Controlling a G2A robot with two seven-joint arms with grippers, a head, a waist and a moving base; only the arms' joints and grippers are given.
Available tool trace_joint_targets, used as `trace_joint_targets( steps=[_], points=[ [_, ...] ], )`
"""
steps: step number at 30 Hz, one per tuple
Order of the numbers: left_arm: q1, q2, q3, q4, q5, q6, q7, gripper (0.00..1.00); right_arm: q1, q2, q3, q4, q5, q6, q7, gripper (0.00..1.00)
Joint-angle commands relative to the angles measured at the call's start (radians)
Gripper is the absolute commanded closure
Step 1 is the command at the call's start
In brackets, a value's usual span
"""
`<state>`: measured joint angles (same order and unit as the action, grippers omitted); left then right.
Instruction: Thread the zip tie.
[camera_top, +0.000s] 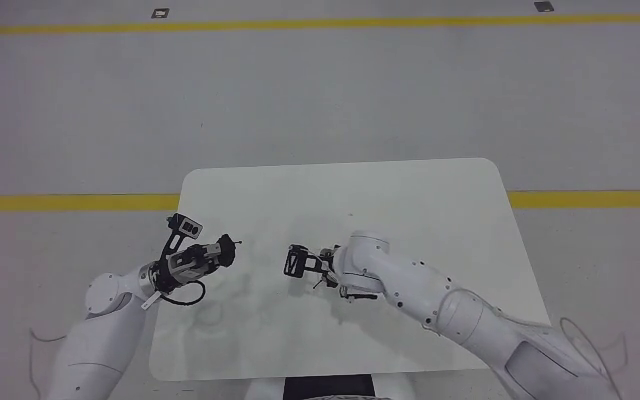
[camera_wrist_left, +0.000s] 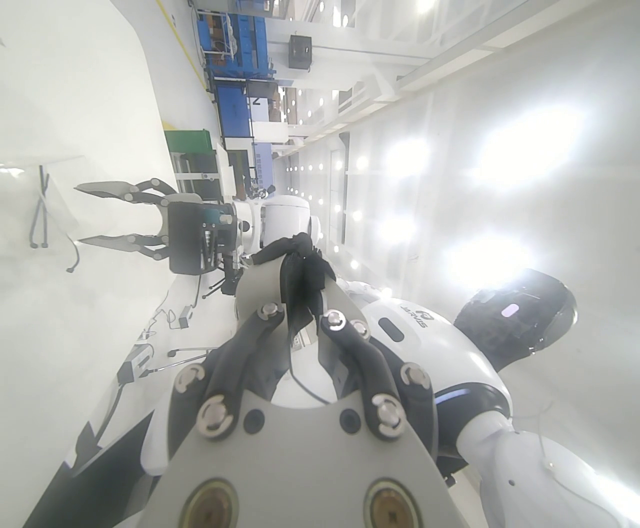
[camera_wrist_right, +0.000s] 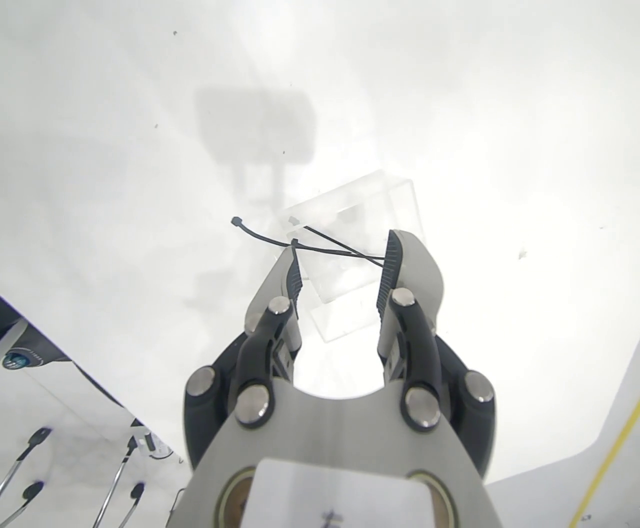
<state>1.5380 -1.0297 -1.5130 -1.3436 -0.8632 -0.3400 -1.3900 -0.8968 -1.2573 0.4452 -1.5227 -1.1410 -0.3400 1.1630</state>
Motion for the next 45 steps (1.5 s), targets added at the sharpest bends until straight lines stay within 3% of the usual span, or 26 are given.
trace_joint_targets(
  steps=[1,7,14,27,34,45],
  points=[
    [0.000,0.000,0.000,0.000,0.000,0.000,0.000,1.00,0.009,-0.002,-0.010,0.010,0.010,0.000,0.002,0.64],
    [0.000,0.000,0.000,0.000,0.000,0.000,0.000,1.00,0.042,-0.009,-0.047,0.041,0.046,0.000,0.009,0.60],
    [0.000,0.000,0.000,0.000,0.000,0.000,0.000,1.00,0.058,-0.013,-0.062,0.058,0.057,0.000,-0.005,0.64],
    [0.000,0.000,0.000,0.000,0.000,0.000,0.000,1.00,0.069,-0.014,-0.059,0.062,0.075,0.000,0.012,0.68],
    [0.000,0.000,0.000,0.000,0.000,0.000,0.000,1.00,0.058,-0.013,-0.022,0.049,0.103,0.014,0.029,0.75],
    [0.000,0.000,0.000,0.000,0.000,0.000,0.000,1.00,0.056,-0.025,-0.046,0.061,0.074,0.000,0.070,0.68]
  ],
)
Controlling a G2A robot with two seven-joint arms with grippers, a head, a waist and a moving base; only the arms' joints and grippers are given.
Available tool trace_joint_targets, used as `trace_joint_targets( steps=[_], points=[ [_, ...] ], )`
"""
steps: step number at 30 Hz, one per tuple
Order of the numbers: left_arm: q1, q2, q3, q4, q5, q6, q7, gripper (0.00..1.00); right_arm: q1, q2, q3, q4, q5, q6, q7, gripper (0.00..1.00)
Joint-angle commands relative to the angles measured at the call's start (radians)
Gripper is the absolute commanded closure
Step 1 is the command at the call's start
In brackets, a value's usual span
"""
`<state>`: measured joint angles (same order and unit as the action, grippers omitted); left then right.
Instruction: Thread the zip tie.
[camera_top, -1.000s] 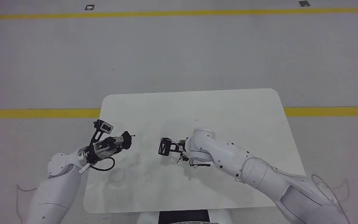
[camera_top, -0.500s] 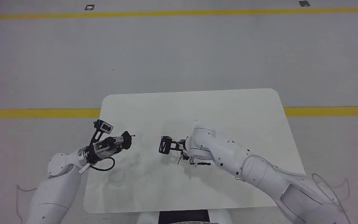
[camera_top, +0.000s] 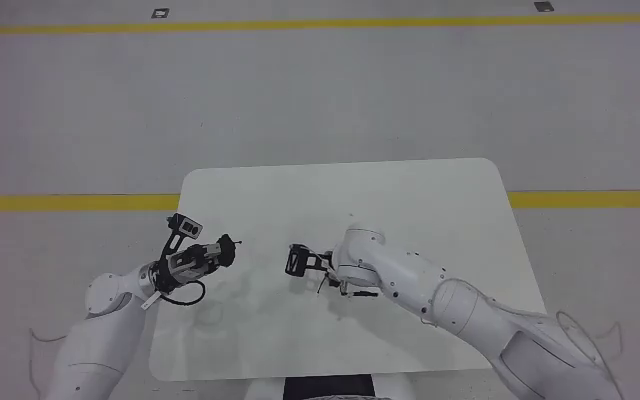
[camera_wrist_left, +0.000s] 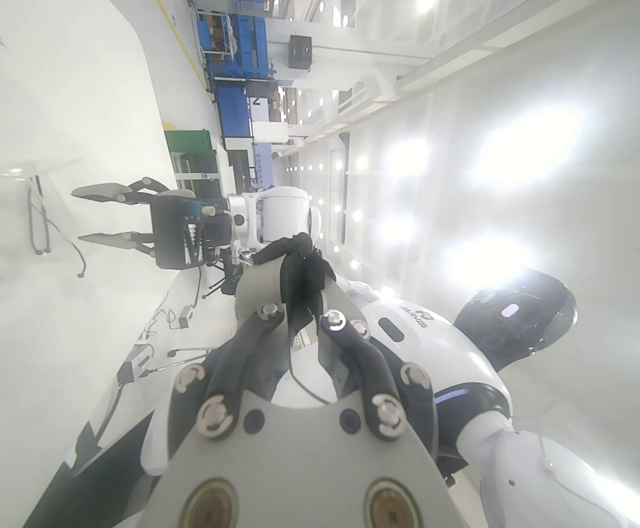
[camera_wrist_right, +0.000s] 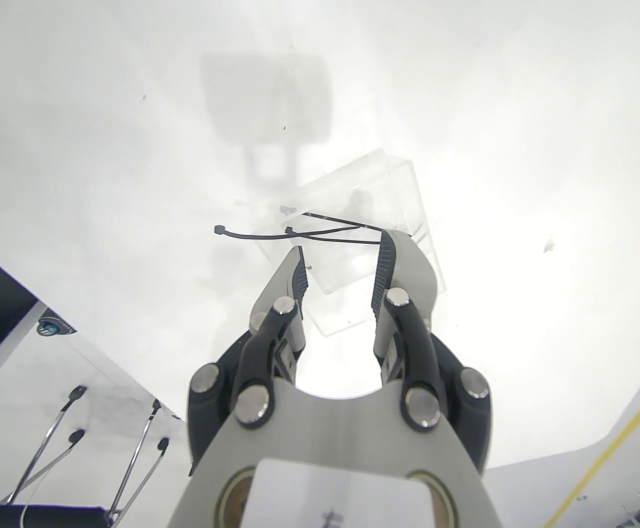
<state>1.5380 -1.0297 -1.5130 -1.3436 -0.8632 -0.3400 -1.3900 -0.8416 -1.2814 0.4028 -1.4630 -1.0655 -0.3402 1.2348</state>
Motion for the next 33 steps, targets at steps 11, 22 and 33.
trace_joint_targets(
  steps=[11,22,33],
  points=[
    [0.000,0.000,0.000,0.000,0.000,0.000,0.000,1.00,0.021,-0.023,-0.039,0.049,-0.009,0.000,-0.004,0.65],
    [0.000,0.000,0.000,0.000,0.000,0.000,0.000,1.00,0.035,-0.033,-0.067,0.065,-0.002,0.000,-0.021,0.68],
    [0.000,0.000,0.000,0.000,0.000,0.000,0.000,1.00,0.062,-0.033,-0.109,0.085,0.028,0.000,-0.054,0.75]
  ],
)
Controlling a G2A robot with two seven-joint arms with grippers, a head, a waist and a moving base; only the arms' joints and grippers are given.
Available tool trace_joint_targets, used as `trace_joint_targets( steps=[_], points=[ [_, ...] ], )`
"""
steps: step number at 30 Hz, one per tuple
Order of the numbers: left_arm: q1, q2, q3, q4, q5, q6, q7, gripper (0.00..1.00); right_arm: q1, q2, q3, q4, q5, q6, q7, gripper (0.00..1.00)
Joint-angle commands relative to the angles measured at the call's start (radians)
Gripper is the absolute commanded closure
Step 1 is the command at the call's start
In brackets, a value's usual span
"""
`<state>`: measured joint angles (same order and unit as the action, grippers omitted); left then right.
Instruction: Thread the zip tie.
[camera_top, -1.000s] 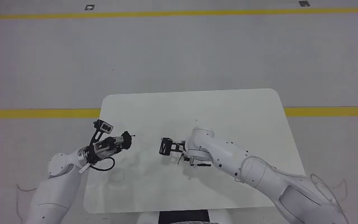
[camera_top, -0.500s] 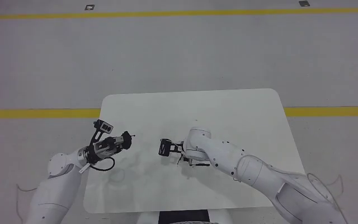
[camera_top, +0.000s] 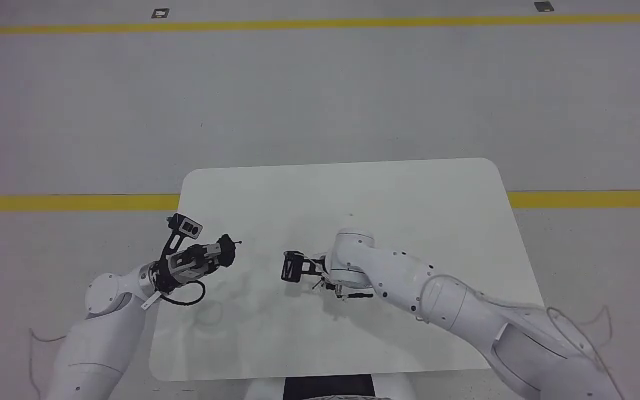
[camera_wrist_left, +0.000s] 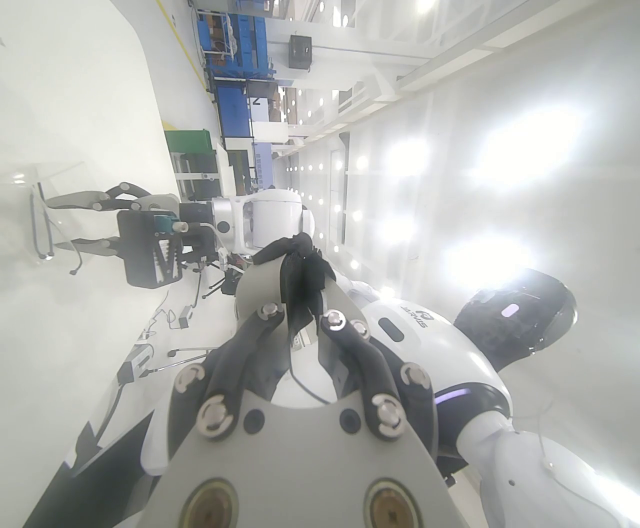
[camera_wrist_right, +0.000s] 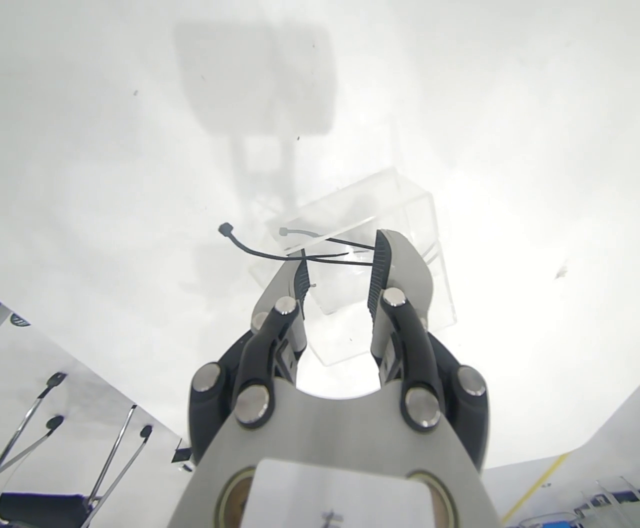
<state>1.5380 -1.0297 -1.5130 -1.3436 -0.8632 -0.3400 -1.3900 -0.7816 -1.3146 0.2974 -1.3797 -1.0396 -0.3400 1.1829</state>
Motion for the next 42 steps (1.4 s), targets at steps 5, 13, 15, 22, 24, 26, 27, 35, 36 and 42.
trace_joint_targets(
  steps=[5,13,15,22,24,26,27,35,36,42],
  points=[
    [0.000,0.000,0.000,0.000,0.000,0.000,0.000,1.00,0.015,0.001,-0.021,0.010,0.014,0.000,-0.014,0.82],
    [0.000,0.000,0.000,0.000,0.000,0.000,0.000,1.00,0.036,0.001,-0.046,0.020,0.028,0.000,-0.035,1.00],
    [0.000,0.000,0.000,0.000,0.000,0.000,0.000,1.00,0.039,0.003,-0.044,0.018,0.035,0.000,-0.045,1.00],
    [0.000,0.000,0.000,0.000,0.000,0.000,0.000,1.00,0.025,0.032,0.002,-0.028,0.063,0.000,-0.075,1.00],
    [0.000,0.000,0.000,0.000,0.000,0.000,0.000,1.00,0.011,0.049,0.030,-0.051,0.070,0.000,-0.085,1.00],
    [0.000,0.000,0.000,0.000,0.000,0.000,0.000,1.00,-0.009,0.068,0.066,-0.076,0.081,0.002,-0.103,1.00],
    [0.000,0.000,0.000,0.000,0.000,0.000,0.000,1.00,-0.020,0.076,0.084,-0.088,0.087,0.005,-0.113,1.00],
    [0.000,0.000,0.000,0.000,0.000,0.000,0.000,1.00,-0.148,0.155,0.268,-0.207,0.145,0.023,-0.238,1.00],
    [0.000,0.000,0.000,0.000,0.000,0.000,0.000,1.00,-0.168,0.163,0.293,-0.221,0.158,0.025,-0.263,1.00],
    [0.000,0.000,0.000,0.000,0.000,0.000,0.000,1.00,-0.292,0.209,0.427,-0.291,0.266,0.000,-0.429,1.00]
  ],
)
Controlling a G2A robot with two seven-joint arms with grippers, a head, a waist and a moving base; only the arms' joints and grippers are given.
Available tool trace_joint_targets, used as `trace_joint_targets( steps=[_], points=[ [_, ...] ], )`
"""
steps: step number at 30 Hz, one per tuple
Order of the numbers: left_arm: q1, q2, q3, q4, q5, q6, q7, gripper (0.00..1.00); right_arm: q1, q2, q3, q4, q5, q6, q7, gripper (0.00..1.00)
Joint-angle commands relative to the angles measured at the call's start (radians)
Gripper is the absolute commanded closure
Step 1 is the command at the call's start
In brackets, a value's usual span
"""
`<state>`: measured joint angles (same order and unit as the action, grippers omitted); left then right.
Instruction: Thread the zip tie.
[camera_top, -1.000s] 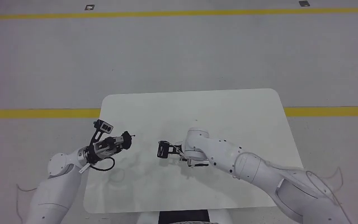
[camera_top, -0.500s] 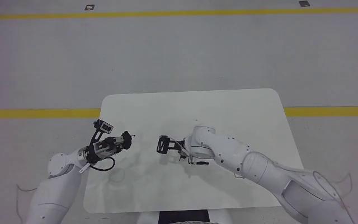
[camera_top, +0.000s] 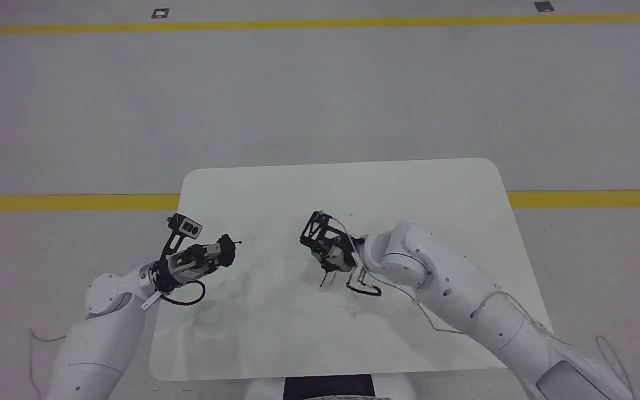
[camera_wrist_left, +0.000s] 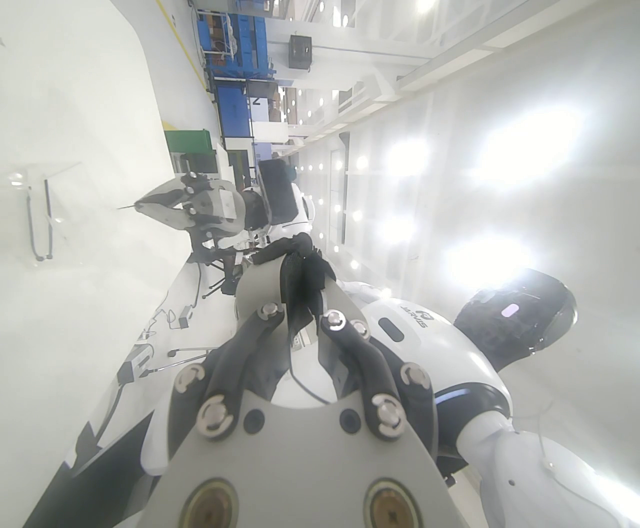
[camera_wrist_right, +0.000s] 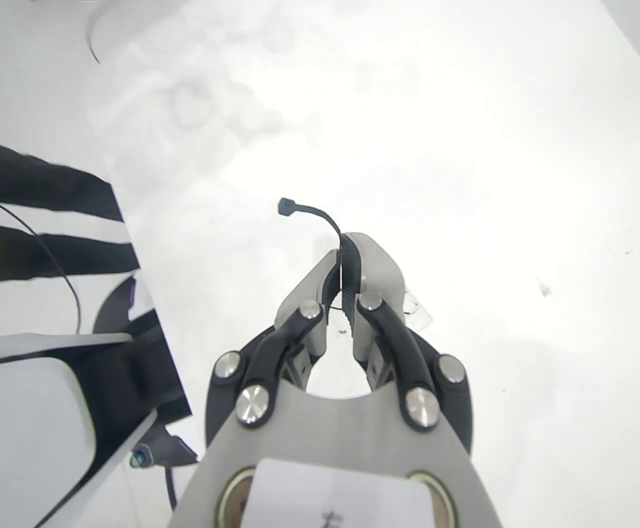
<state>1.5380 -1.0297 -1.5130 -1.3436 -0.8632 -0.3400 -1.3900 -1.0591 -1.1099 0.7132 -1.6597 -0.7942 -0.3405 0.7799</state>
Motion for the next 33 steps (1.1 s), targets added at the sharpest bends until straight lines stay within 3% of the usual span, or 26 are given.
trace_joint_targets(
  steps=[1,12,18,24,30,33],
  points=[
    [0.000,0.000,0.000,0.000,0.000,0.000,0.000,1.00,-0.031,0.011,0.021,-0.021,0.048,0.000,-0.056,1.00],
    [0.000,0.000,0.000,0.000,0.000,0.000,0.000,1.00,-0.034,0.013,0.022,-0.023,0.057,0.000,-0.064,1.00],
    [0.004,-0.005,0.018,0.000,0.022,0.000,0.036,1.00,-0.079,0.010,0.056,-0.053,0.104,0.017,-0.209,1.00],
    [0.006,-0.033,0.006,0.005,0.075,0.000,0.031,1.00,-0.099,-0.008,0.050,-0.057,0.188,0.025,-0.318,1.00],
    [0.008,-0.080,-0.021,0.017,0.126,0.000,0.000,1.00,-0.078,-0.032,0.004,-0.036,0.229,0.000,-0.353,1.00],
    [0.008,-0.082,-0.022,0.017,0.129,0.000,0.000,1.00,-0.078,-0.032,0.004,-0.036,0.229,0.000,-0.353,1.00]
  ],
)
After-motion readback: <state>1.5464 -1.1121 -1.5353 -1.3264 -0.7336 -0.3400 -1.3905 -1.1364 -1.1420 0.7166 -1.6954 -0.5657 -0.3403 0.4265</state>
